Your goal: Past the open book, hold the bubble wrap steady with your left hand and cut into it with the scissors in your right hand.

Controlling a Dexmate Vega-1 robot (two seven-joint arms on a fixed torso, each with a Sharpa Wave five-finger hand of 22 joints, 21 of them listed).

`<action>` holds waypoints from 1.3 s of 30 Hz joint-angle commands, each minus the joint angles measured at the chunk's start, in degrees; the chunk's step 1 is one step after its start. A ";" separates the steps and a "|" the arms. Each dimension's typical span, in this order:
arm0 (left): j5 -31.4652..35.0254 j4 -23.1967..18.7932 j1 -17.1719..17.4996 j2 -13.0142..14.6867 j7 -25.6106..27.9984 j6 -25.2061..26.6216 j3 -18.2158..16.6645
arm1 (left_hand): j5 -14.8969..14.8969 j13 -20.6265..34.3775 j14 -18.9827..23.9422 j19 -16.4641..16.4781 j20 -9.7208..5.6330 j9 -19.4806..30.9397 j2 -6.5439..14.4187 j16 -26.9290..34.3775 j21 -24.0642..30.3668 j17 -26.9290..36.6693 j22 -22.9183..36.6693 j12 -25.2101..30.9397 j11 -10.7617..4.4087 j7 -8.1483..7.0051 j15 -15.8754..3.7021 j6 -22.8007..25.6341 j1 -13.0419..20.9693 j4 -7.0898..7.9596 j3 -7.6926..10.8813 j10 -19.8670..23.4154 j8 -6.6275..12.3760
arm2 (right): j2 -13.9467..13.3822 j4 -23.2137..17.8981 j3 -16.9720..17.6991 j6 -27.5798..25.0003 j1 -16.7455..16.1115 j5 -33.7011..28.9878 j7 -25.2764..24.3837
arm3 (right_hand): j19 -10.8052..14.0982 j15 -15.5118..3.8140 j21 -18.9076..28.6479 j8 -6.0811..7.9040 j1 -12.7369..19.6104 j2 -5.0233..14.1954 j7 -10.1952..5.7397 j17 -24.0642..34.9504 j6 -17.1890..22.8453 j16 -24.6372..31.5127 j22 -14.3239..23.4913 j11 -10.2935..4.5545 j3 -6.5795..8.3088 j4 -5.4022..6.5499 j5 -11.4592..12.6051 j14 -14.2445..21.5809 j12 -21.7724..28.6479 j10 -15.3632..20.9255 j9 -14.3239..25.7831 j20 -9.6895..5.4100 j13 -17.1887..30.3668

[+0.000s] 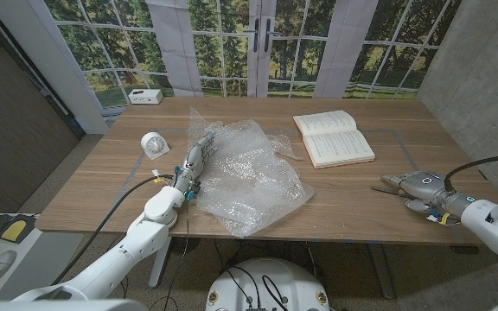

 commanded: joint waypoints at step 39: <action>-0.57 1.37 -0.63 -0.38 -1.38 -1.06 -0.15 | 0.21 0.13 -0.45 0.08 -0.02 0.13 -0.28 0.48 0.13 0.38 0.10 0.24 0.13 0.03 0.08 0.12 -1.21 0.34 -0.56 0.00 0.17 | 10.79 -4.86 7.85 3.11 4.03 -3.52 -1.50 | 2.15 -10.49 0.29 1.05 3.55 -1.63 -0.92 0.42 2.76 0.78 0.11 -10.04 3.14 -0.31 2.97 4.75 7.33 14.61 -0.15 -0.99 4.97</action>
